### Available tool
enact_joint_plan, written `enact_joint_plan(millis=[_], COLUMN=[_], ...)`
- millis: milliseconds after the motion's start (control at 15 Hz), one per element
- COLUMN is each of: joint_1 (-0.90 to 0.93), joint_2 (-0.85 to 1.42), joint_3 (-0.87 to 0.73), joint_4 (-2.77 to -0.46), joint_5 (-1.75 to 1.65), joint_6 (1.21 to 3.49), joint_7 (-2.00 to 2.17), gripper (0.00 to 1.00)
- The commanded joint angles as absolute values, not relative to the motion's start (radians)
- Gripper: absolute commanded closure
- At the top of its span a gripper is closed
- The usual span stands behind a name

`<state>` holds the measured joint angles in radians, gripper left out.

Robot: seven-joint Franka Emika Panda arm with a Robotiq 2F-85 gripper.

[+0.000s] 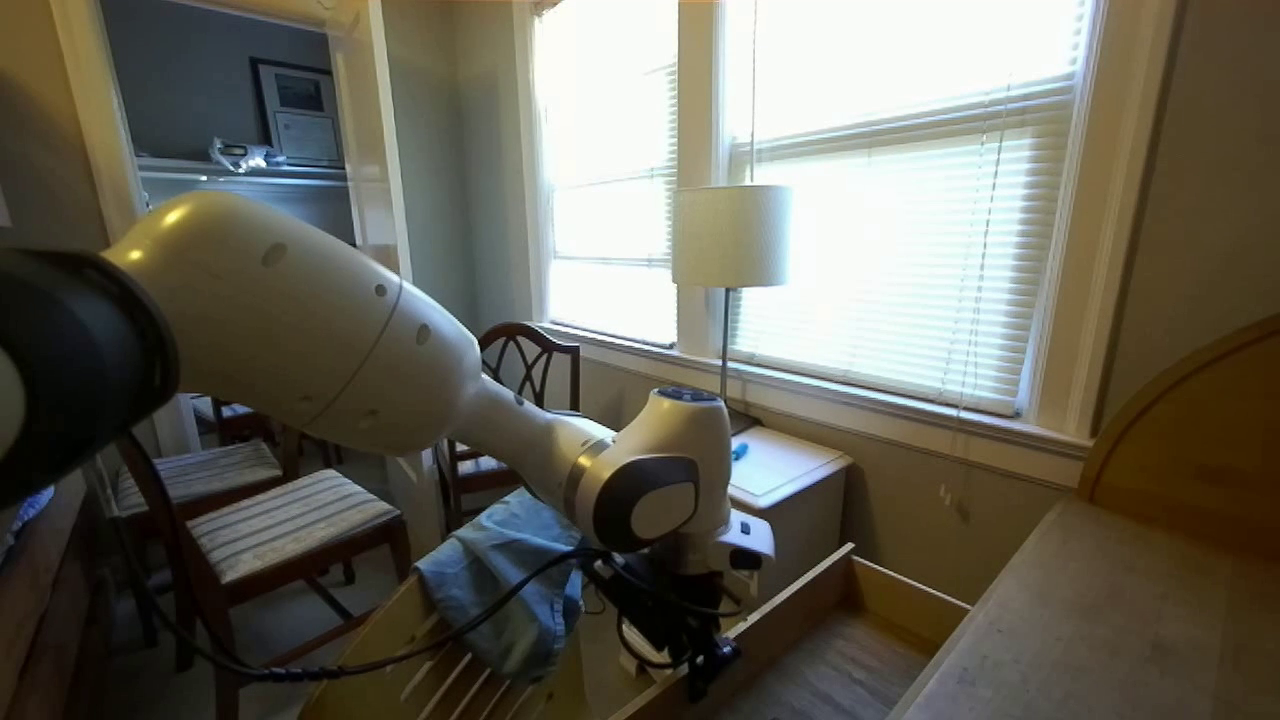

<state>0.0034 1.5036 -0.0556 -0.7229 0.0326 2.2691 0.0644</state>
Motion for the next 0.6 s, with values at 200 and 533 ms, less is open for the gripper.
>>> enact_joint_plan(millis=[200,533], joint_1=[-0.028,-0.074], joint_2=[1.503,1.5], joint_3=[-0.022,0.091], joint_4=[-0.724,-0.687], joint_5=[0.07,0.105], joint_6=[2.263,2.354], joint_7=[0.154,-0.028], gripper=[0.94,0.37])
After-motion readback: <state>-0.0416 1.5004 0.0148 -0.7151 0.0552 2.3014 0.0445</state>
